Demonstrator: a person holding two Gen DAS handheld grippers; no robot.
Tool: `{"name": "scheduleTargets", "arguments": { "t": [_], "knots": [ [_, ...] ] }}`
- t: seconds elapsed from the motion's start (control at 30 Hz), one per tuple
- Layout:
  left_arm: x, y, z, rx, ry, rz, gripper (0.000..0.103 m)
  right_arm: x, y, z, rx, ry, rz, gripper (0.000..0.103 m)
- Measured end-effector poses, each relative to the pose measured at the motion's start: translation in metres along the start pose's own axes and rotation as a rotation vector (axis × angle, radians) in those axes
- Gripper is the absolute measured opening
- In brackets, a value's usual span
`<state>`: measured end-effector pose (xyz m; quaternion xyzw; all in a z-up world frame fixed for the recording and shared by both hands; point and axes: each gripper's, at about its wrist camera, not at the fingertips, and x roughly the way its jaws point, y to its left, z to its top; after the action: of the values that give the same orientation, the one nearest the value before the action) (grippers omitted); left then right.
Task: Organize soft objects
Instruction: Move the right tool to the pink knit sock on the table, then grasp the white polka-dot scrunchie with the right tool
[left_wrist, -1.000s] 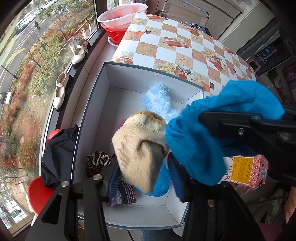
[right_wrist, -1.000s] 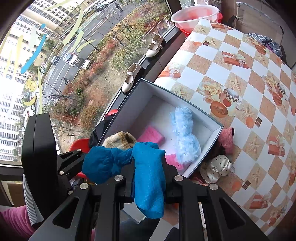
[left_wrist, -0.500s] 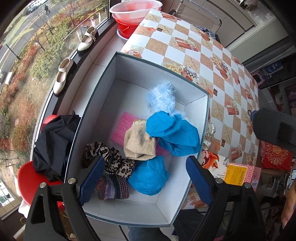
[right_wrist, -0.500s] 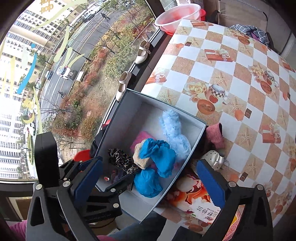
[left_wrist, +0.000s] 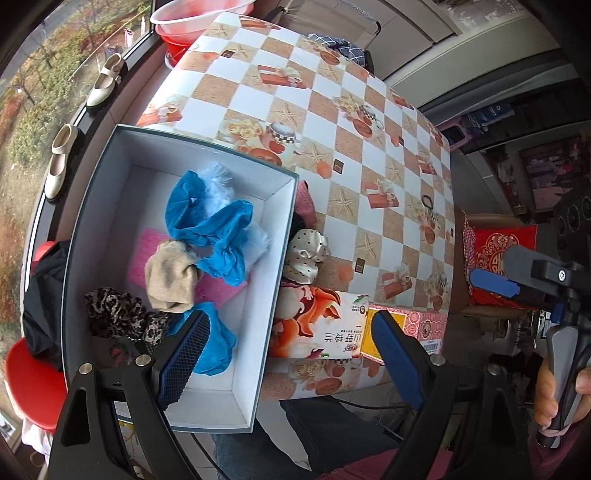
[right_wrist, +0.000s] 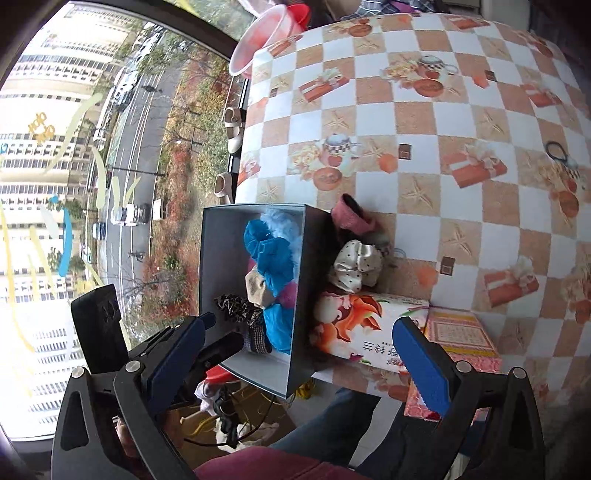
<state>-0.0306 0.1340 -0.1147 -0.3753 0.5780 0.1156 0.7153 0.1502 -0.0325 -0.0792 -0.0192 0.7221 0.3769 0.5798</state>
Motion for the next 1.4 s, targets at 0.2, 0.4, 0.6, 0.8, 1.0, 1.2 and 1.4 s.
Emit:
{"name": "scheduleTargets", "arguments": {
  "t": [0.2,0.4,0.6,0.8,1.0,1.2,1.4],
  "knots": [
    [0.016,-0.022,0.007,0.027,0.037,0.022,0.091,-0.031,-0.06,-0.007,0.114,-0.046,-0.027,0.102],
    [0.033,-0.041,0.016,0.043,0.063,0.057,0.091,-0.027,-0.104,0.004,0.112,0.011,-0.122,0.102],
    [0.041,-0.053,0.017,0.051,0.047,0.115,0.091,0.015,-0.11,0.046,-0.045,0.154,-0.146,0.102],
    [0.043,-0.051,0.004,0.033,0.019,0.19,0.091,0.1,-0.075,0.091,-0.287,0.297,-0.139,0.102],
    [0.045,-0.041,-0.01,-0.041,0.012,0.211,0.091,0.183,-0.036,0.104,-0.52,0.354,-0.162,0.102],
    [0.052,-0.037,-0.013,-0.091,0.031,0.209,0.091,0.228,-0.03,0.106,-0.613,0.333,-0.276,0.102],
    [0.059,-0.039,-0.005,-0.068,0.043,0.21,0.091,0.171,-0.083,0.131,-0.449,0.1,-0.645,0.102]
  ]
}}
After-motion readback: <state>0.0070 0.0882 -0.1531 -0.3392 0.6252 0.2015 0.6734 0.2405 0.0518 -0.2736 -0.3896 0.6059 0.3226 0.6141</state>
